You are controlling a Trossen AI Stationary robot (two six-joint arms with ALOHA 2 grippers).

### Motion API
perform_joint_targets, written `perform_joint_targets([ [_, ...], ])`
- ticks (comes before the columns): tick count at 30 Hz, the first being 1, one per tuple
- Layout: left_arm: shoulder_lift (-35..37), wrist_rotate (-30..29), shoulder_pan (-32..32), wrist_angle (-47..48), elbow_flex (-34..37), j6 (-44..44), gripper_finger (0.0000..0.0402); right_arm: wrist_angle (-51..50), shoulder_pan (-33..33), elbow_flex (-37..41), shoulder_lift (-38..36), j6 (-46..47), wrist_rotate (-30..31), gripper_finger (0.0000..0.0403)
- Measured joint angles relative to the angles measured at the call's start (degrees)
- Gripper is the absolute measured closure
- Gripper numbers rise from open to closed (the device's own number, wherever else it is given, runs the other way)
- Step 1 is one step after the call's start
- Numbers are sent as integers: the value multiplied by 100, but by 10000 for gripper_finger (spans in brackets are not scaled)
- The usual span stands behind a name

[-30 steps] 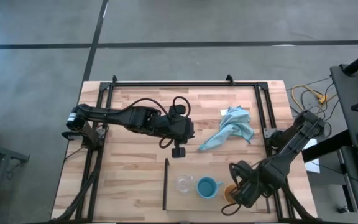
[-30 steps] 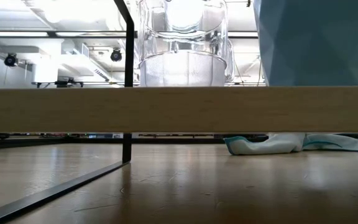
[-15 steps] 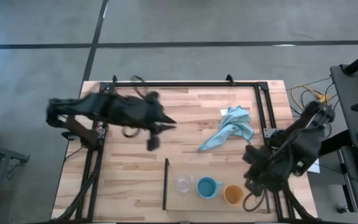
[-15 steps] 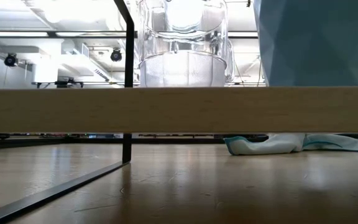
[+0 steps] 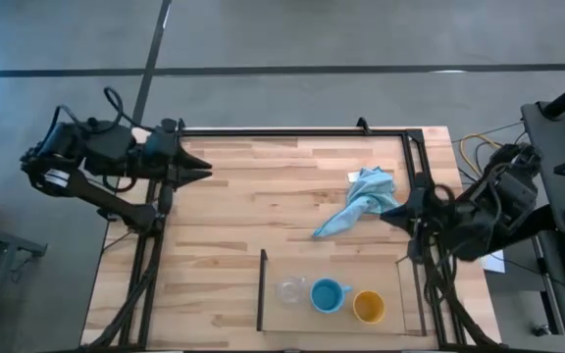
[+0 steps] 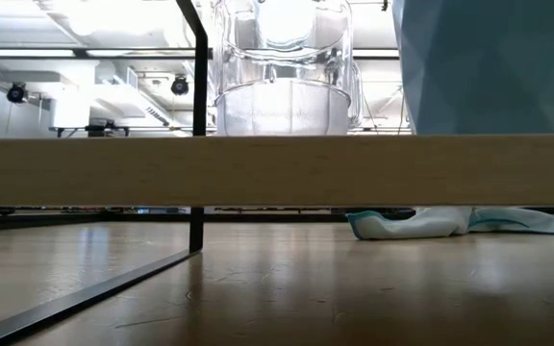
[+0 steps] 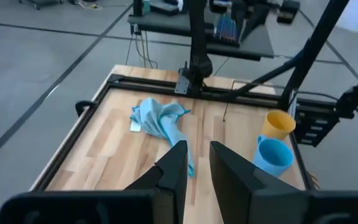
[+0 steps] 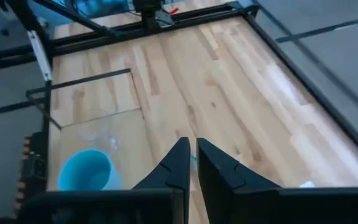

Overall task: Stack small to large cups/mugs on shelf
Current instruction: Return to Home Position

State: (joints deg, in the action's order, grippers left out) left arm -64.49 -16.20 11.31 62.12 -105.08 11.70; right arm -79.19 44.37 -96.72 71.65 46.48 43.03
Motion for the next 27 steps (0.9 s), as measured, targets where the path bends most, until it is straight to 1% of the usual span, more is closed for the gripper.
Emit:
perform_joint_targets([
  [2,227,42,9,-18,327,-2,347,296,-19,323,-264,-63,-151,380],
  [4,481,131,15,-198,729,56,347,834,-19,784,-547,-298,-297,380],
  [6,702,230,15,-611,1234,275,347,1801,-66,1337,-869,-712,-320,380],
  [8,903,520,14,-1207,1796,382,347,2976,-216,1969,-1192,-1227,-431,380],
  [10,1042,887,30,-1959,2434,323,347,4082,-474,2636,-1455,-1747,-854,380],
  [11,1121,1044,46,-2380,2759,220,347,4545,-642,2976,-1561,-1982,-1182,380],
  [14,1339,1282,66,-3431,3682,-91,347,5555,-1275,3878,-1917,-2459,-2141,380],
  [17,1660,1205,28,-4002,4346,-177,347,6024,-2051,4604,-2361,-2529,-2688,380],
  [22,2349,899,27,-4065,5066,-110,347,6412,-3170,5549,-3201,-2379,-3669,380],
  [25,2811,318,26,-4112,5456,-54,347,6815,-3525,6012,-3681,-2376,-3938,380],
  [27,3042,84,17,-4219,5758,49,347,7116,-3610,6281,-3930,-2367,-4003,380],
])
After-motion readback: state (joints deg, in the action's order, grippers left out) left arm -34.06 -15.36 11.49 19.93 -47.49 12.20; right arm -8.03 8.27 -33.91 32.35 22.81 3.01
